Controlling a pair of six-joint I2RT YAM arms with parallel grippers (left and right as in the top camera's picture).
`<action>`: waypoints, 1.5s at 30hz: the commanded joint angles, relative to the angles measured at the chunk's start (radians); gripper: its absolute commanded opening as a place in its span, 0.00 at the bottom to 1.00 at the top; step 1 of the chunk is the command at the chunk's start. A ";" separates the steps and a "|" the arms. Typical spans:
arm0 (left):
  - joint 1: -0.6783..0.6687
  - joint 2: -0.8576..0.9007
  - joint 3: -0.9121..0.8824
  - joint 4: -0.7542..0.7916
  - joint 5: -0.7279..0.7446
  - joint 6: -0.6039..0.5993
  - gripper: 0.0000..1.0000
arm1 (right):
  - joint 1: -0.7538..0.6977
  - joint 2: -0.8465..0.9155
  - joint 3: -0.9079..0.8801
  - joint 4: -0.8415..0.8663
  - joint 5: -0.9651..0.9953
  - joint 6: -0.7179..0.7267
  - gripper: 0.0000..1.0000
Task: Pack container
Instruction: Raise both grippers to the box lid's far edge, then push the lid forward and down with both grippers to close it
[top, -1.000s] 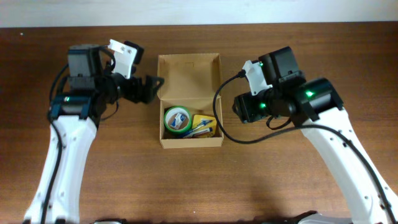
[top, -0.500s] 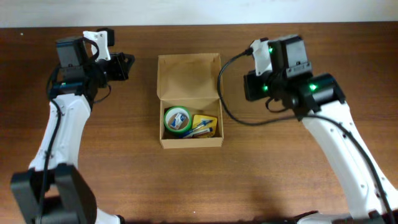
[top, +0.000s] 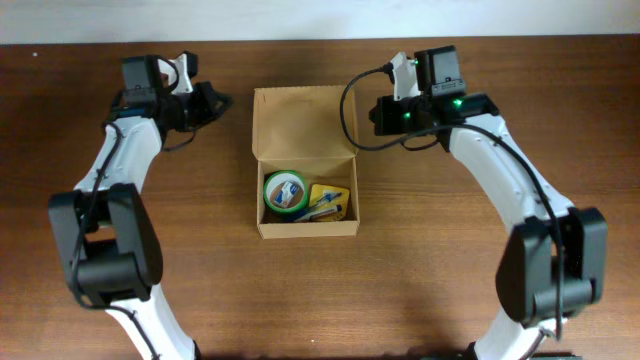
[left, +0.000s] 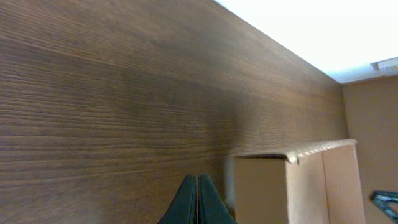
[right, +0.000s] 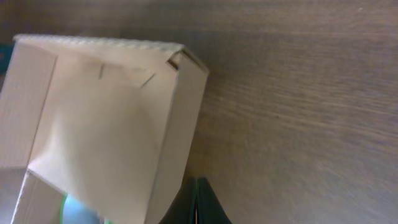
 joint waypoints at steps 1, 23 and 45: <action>-0.034 0.052 0.034 -0.002 0.034 -0.048 0.02 | -0.008 0.052 0.011 0.040 -0.037 0.089 0.04; -0.120 0.115 0.040 0.050 0.211 -0.070 0.02 | -0.006 0.180 0.011 0.225 -0.340 0.292 0.04; -0.120 -0.145 0.068 -0.080 0.232 0.130 0.02 | -0.045 -0.034 0.014 0.166 -0.620 0.172 0.04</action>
